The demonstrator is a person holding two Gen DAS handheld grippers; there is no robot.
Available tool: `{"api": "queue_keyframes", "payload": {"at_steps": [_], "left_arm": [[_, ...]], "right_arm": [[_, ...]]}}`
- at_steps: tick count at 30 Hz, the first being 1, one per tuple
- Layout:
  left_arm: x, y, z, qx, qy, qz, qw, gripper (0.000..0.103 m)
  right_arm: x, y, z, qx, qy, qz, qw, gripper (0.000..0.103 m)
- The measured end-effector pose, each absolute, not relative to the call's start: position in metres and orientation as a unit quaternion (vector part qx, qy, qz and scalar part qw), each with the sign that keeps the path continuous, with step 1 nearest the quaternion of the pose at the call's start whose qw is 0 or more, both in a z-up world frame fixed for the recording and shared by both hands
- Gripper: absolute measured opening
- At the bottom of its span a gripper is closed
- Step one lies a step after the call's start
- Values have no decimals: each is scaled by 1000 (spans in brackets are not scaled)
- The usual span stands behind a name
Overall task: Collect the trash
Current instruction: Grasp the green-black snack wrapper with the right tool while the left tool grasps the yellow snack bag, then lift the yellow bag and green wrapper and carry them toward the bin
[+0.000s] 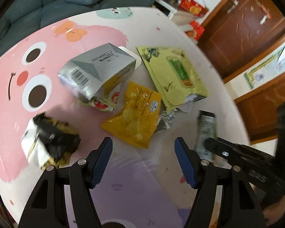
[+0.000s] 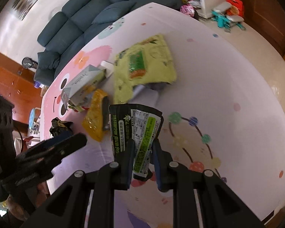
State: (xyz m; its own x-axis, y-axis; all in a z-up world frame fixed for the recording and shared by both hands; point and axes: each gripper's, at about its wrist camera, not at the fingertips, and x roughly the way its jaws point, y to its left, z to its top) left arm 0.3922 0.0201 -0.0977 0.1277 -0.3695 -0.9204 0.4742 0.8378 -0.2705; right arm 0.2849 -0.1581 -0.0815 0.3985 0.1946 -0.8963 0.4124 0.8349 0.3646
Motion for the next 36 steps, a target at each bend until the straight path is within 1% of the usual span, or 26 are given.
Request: {"api": "queue_keyframes", "payload": {"at_steps": [8,11,12,13,15,16,17,21,27,36], "left_arm": [[398,-27,-124,163,591,-268,743,66],[400,-36,-127,179,585,-265,745,65],[401,-38,-128,179,585,-265,745,61],[402,-38,-128,177,584,-264,747,48],[403,-37,-125,171,584,-264,748,38],[404,-35,-124,160,588,-270,745,15],[405,-32,-123,141,597,-281,738,7],[397,-21,-123,119,603,-276,739,7],[367,0,-116,57,621,-273,733,6],[262,0,-91,17,619,-258,741,6]], "right_arm": [[281,-162,-88,297,535,-69,788,19],[275,-164,-90,303,533,-69,787,19],[273,-166,-90,305,532,-69,787,19],[270,-167,-91,307,531,-69,786,19],[265,-169,-92,309,530,-70,786,19],[263,-170,-93,311,530,-71,786,19],[261,-171,-93,312,530,-71,785,19],[251,-175,-92,317,526,-73,786,19],[234,-180,-81,316,517,-64,793,19],[191,-185,-69,288,516,6,807,19]]}}
